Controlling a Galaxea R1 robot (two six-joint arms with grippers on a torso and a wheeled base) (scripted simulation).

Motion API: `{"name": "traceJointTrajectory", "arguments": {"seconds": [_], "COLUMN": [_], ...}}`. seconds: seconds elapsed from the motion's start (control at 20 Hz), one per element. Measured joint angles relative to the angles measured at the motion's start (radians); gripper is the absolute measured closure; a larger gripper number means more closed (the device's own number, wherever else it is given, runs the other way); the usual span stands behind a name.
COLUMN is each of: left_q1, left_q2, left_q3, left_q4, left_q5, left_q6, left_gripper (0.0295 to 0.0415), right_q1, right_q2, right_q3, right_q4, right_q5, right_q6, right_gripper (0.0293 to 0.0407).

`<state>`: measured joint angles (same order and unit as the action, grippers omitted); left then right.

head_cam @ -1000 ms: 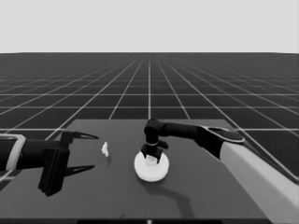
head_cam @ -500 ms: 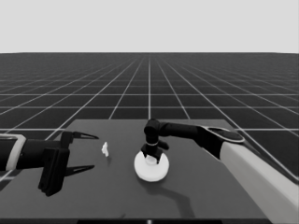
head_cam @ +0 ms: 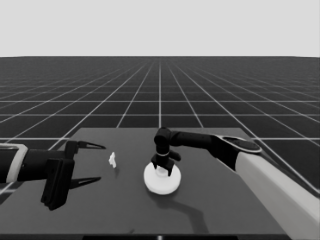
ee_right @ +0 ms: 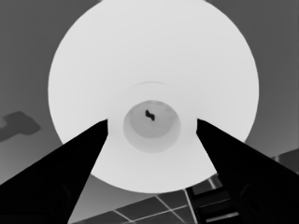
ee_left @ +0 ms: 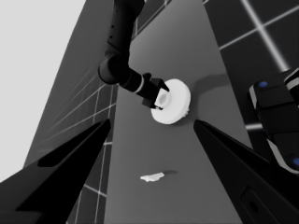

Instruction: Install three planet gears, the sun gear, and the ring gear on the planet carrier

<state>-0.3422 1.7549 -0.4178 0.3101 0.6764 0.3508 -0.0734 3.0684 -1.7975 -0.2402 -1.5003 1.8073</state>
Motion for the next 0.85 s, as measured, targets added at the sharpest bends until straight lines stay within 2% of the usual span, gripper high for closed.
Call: {"name": "traceJointTrajectory", "arguments": {"seconds": [0.05,0.1,0.15,0.25,0.55,0.6,0.65,0.7,0.75,0.8,0.85], "left_q1": [0.000,0.000,0.000,0.000,0.000,-0.013,-0.023,-0.011,0.005,0.017,0.025], "left_q2": [0.000,0.000,0.000,0.000,0.000,0.197,0.417,0.555,0.641,0.700,0.742], "left_q3": [0.000,0.000,0.000,0.000,0.000,-0.196,-0.449,-0.721,-0.939,-1.098,-1.210], "left_q4": [0.000,0.000,0.000,0.000,0.000,0.257,0.080,-0.123,-0.245,-0.314,-0.353], "left_q5": [0.000,0.000,0.000,0.000,0.000,0.415,0.760,0.859,0.898,0.926,0.945], "left_q6": [0.000,0.000,0.000,0.000,0.000,-0.485,-0.907,-1.061,-1.111,-1.121,-1.118], "left_gripper": [0.0326,0.0326,0.0326,0.0326,0.0326,0.0315,0.0301,0.0309,0.0318,0.0322,0.0324], "right_q1": [0.000,0.094,0.189,0.275,0.312,0.160,-0.037,-0.146,-0.205,-0.238,-0.257], "right_q2": [0.000,-0.027,-0.030,-0.025,-0.020,-0.290,-0.706,-0.967,-1.113,-1.197,-1.244], "right_q3": [0.000,0.091,0.113,0.100,0.082,0.541,0.897,1.106,1.232,1.306,1.350], "right_q4": [0.000,0.105,0.177,0.249,0.285,-0.016,-0.197,-0.304,-0.367,-0.404,-0.426], "right_q5": [0.000,-0.051,-0.070,-0.079,-0.083,0.083,0.180,0.236,0.270,0.291,0.303], "right_q6": [0.000,-0.156,-0.269,-0.398,-0.472,-0.875,-1.129,-1.278,-1.366,-1.418,-1.448], "right_gripper": [0.0315,0.0313,0.0313,0.0315,0.0315,0.0294,0.0305,0.0311,0.0314,0.0315,0.0315]}}
